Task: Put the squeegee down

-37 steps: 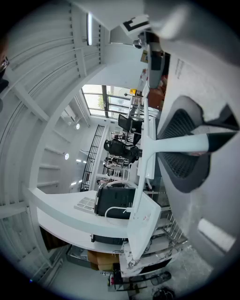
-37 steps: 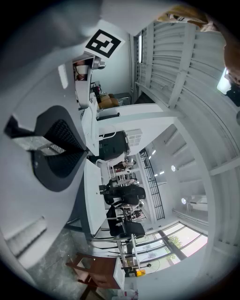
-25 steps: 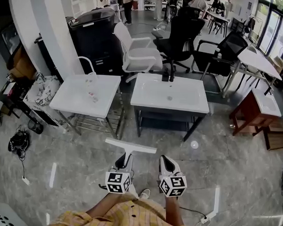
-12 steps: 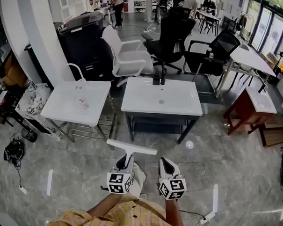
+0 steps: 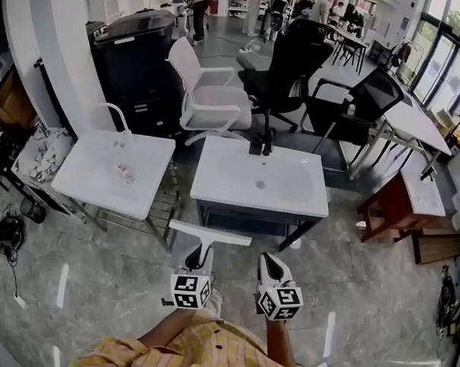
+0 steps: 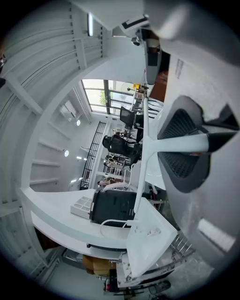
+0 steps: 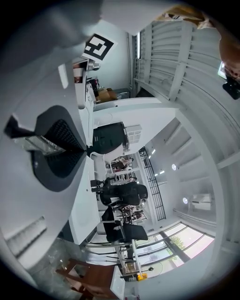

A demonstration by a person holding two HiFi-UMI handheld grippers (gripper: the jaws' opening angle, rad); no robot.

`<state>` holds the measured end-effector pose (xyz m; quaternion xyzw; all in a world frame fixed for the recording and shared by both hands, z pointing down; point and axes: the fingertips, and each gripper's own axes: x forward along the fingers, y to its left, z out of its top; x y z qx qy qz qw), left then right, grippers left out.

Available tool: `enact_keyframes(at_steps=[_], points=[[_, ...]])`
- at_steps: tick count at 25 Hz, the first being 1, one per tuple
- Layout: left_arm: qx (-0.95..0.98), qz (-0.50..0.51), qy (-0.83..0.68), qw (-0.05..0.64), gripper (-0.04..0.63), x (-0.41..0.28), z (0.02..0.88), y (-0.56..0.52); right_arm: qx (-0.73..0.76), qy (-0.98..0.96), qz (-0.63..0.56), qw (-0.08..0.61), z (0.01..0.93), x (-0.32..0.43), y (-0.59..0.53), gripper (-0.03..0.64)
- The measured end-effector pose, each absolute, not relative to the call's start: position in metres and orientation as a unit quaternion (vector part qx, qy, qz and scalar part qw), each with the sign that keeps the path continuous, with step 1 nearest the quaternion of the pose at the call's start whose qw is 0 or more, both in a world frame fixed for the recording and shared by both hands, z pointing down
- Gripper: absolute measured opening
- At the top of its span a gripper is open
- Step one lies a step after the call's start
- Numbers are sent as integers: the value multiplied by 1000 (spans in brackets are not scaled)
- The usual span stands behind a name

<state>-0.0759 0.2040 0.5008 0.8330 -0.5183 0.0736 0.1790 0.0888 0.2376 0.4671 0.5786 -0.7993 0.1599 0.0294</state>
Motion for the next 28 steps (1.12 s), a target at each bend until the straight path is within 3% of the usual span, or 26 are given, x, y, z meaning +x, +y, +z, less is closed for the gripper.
enact_keyframes(at_steps=[14,28], points=[[833,54,-522,176,88,-76,479,34,581,-799,150,29,444,92,66,-1],[831,57,-522,184,88,-84,493,-42,579,-801,147,35,452,84,-11,-2]])
